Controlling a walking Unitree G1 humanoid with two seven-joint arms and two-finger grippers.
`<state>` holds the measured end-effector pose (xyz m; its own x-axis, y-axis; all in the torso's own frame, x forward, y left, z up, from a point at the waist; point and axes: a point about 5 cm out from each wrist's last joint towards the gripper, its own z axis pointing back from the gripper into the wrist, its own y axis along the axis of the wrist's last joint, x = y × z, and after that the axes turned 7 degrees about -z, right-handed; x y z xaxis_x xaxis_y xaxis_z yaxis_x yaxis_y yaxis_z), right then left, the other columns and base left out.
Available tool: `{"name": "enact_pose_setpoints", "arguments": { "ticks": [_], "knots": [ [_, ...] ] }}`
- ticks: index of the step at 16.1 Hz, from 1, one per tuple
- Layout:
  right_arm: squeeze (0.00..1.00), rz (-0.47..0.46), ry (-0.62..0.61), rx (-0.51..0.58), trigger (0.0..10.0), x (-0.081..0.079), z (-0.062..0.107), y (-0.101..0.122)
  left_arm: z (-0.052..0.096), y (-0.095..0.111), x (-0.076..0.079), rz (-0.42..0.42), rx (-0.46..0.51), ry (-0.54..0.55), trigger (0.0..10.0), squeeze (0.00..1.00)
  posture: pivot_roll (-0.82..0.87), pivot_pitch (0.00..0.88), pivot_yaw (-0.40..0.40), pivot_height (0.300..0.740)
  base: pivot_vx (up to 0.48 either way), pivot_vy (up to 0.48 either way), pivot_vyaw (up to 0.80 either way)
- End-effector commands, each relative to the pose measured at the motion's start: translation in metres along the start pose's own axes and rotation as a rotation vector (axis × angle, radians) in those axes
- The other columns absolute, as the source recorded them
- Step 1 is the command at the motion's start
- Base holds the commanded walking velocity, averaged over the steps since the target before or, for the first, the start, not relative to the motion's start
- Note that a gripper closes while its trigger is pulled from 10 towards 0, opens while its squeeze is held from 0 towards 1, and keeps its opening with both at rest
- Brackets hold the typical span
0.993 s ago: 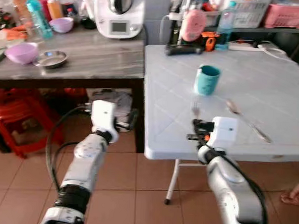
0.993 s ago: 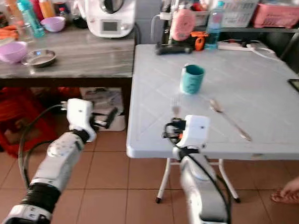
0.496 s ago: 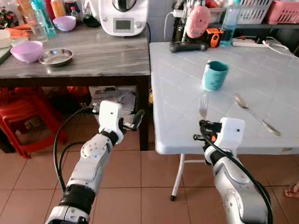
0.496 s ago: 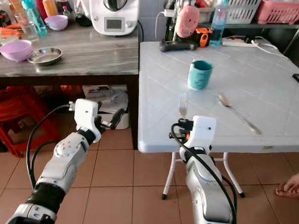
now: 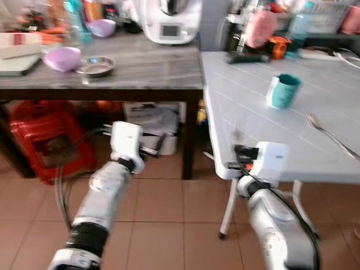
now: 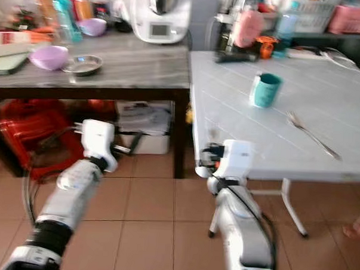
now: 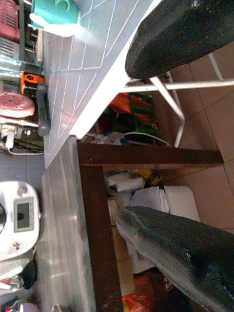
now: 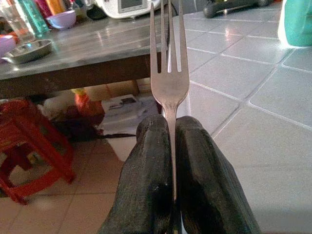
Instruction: Setting the table
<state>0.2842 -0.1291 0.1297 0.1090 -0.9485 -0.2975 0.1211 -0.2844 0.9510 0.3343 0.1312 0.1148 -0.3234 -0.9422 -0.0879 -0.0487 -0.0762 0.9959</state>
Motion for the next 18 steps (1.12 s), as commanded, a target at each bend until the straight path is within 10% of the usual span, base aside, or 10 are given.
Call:
{"name": "enact_pose_setpoints", "arguments": {
  "ticks": [1, 18],
  "knots": [
    [0.0, 0.006, -0.018, 0.014, 10.0, 0.0051, 0.0003, 0.003, -0.0018, 0.0014, 0.0042, 0.001, 0.005, -0.008, 10.0, 0.0, -0.04, 0.026, 0.065, 0.74, 0.0, 0.356, 0.0],
    [0.0, 0.003, -0.015, 0.013, 10.0, 0.0038, 0.0001, 0.0021, -0.0021, 0.0008, 0.004, -0.002, 0.005, -0.01, 10.0, 0.0, -0.04, 0.027, 0.072, 0.74, 0.0, 0.394, 0.0]
  ]
}}
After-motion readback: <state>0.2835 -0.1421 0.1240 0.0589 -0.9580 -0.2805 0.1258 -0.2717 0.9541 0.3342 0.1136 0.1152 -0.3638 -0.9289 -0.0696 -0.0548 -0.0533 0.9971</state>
